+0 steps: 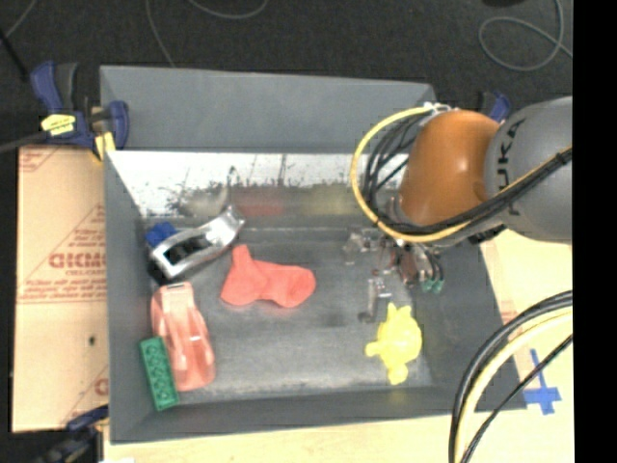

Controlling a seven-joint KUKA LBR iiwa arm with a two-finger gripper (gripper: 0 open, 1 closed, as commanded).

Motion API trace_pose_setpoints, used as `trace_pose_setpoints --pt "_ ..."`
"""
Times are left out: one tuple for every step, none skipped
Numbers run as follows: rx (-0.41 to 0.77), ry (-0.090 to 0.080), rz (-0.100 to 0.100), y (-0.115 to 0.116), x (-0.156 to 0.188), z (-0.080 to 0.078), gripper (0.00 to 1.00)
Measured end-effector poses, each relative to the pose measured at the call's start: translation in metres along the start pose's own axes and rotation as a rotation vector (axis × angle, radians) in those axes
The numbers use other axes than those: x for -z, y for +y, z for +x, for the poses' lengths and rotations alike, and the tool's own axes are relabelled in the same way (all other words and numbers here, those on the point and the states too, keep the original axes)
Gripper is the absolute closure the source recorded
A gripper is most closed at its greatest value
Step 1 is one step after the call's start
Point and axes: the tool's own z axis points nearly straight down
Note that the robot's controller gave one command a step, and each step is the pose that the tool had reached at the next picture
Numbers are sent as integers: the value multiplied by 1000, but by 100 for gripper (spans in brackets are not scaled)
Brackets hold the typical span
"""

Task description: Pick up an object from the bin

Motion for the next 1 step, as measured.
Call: trace_pose_setpoints --pt "0 17 -7 10 19 13 0"
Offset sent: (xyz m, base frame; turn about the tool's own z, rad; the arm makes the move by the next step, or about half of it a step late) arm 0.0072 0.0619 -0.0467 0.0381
